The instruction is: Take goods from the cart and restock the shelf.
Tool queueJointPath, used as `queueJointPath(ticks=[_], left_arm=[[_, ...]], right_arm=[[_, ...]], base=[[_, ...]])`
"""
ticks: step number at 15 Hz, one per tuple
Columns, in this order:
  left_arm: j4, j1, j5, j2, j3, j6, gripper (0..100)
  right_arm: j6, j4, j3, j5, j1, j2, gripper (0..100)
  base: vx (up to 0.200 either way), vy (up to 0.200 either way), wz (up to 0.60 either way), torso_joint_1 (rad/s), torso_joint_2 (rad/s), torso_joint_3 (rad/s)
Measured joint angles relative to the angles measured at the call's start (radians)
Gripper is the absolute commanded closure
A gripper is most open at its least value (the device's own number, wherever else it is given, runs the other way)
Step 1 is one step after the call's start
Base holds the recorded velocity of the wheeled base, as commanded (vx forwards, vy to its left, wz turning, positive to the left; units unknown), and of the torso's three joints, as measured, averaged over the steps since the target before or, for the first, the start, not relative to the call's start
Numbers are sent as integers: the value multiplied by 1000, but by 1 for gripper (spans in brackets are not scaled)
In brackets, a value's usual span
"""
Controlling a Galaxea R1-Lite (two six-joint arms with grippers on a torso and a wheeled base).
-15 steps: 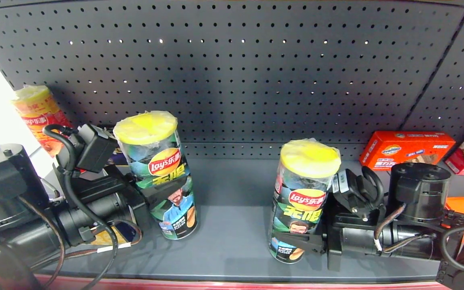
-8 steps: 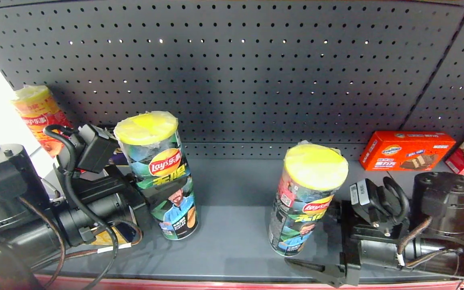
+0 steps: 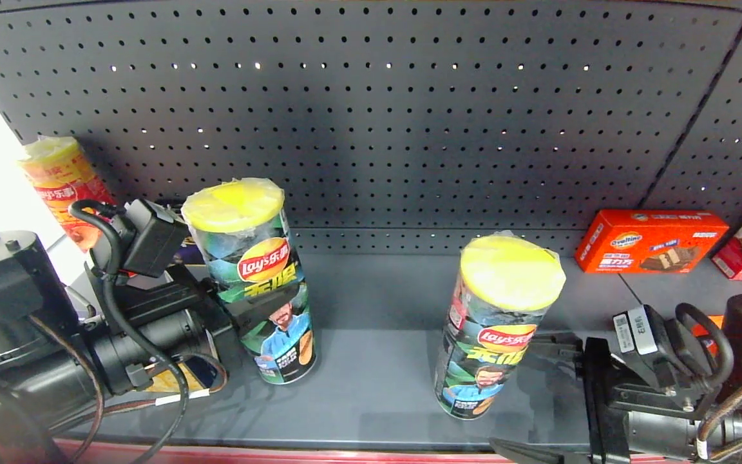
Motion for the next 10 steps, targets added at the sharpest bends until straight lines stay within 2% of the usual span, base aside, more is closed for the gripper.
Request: queueJointPath(ticks=[2,6,10], left_arm=[[0,0,0,-1,3,0,100],[0,0,0,-3,5,0,100],[-1,-7,0,-3,0,1,100]], right_arm=[[0,1,10,-3,-17,-18,0],[0,3,48,-13,-112,-126,0],[7,74,126,-122,-182,-362,0]], base=[[0,0,0,0,0,0],[0,0,0,0,0,0],[0,0,0,0,0,0]])
